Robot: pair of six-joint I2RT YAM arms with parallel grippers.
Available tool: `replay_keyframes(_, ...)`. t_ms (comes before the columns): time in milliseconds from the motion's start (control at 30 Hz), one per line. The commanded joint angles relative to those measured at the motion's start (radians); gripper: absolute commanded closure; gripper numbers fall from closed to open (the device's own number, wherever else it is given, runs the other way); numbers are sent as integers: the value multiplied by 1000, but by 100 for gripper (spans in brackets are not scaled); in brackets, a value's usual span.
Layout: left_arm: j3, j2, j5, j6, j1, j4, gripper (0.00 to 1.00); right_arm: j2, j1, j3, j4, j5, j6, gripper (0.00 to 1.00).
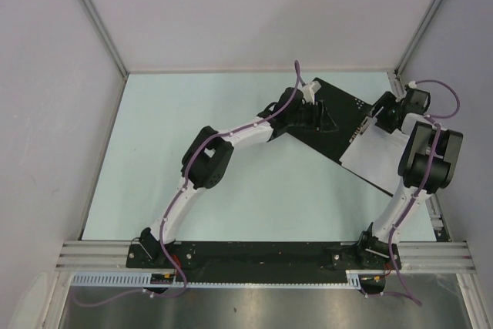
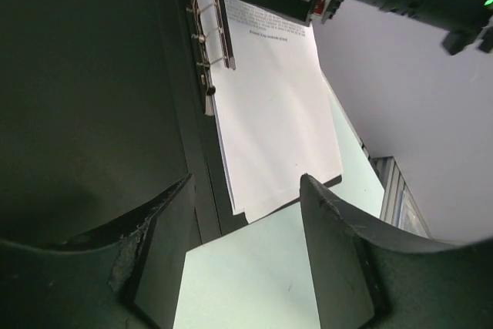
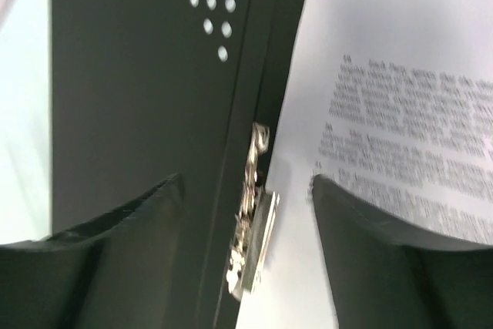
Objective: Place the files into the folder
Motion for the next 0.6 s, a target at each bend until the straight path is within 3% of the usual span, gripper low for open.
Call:
replay_keyframes(0,9,-12,23,-21,-1,58,38,56,-22,54,182,-135,85,35)
replay_keyframes(200,1,-12,31,-21,-1,58,39,119,-35,83,228,-166,116,44)
replay_keyframes(567,3,-15,38,-25,-1,66,40,168,-41,124,257,-209,131,44)
